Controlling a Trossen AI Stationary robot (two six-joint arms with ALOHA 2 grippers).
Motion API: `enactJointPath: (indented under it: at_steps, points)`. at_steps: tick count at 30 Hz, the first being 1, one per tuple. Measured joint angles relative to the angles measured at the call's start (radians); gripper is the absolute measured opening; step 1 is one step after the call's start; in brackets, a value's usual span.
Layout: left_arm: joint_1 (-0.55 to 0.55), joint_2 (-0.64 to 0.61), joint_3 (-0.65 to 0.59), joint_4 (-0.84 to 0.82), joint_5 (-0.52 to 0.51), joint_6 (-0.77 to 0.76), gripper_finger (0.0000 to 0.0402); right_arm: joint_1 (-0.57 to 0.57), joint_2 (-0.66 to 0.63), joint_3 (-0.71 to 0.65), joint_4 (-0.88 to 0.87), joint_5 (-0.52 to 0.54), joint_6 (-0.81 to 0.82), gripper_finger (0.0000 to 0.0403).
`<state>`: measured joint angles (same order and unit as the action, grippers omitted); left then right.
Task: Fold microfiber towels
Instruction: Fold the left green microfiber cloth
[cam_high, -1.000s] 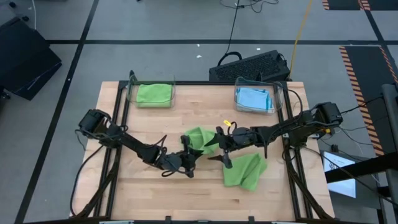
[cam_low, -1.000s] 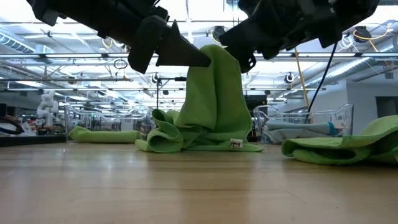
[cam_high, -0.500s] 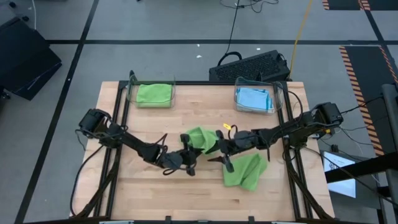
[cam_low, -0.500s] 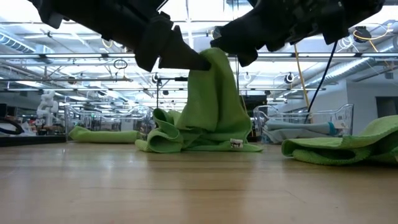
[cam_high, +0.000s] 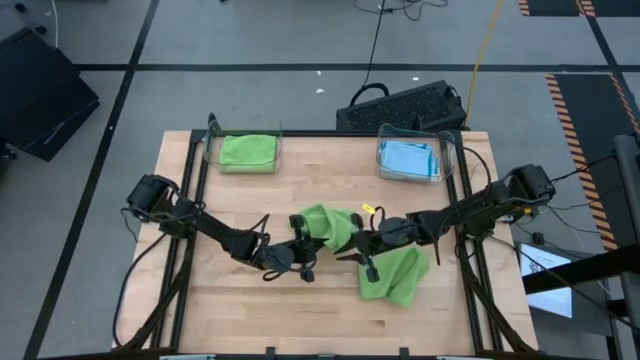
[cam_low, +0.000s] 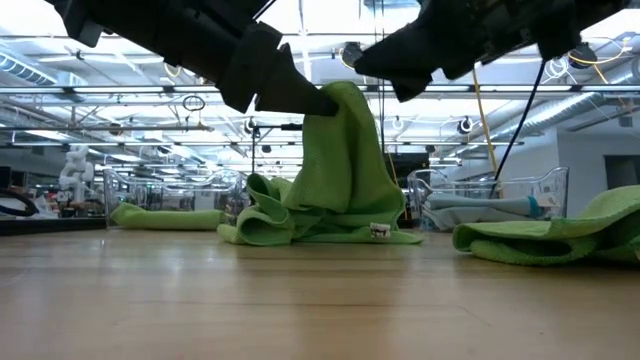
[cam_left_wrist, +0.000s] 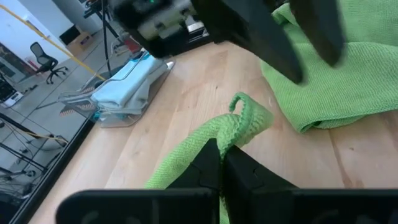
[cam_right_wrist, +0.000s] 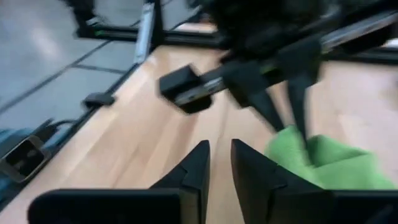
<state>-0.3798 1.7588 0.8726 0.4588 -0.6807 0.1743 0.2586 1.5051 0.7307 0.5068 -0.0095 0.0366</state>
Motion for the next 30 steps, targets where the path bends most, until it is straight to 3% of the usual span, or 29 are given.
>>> enactJointPath:
  at_steps: [6, 12, 16, 22, 30]
  points:
    - [0.0, 0.0, 0.0, 0.0, 0.0, 0.014, 0.0016, 0.025, -0.062, 0.0, -0.048, 0.192, -0.052, 0.0106]
    - [0.0, 0.0, 0.0, 0.009, 0.001, 0.026, 0.0006, 0.002, -0.029, 0.0, -0.073, 0.196, -0.052, 0.0183]
    - [0.0, 0.0, 0.0, 0.011, 0.001, 0.025, 0.0009, -0.005, 0.004, 0.0, -0.046, 0.196, -0.054, 0.02]
    - [0.0, 0.0, 0.0, 0.015, 0.001, 0.013, 0.0016, -0.009, 0.025, 0.0, -0.024, 0.191, -0.06, 0.0175]
    - [0.009, 0.0, 0.0, 0.017, 0.003, -0.022, 0.0013, -0.002, 0.028, 0.0, -0.01, 0.191, -0.046, 0.0086]
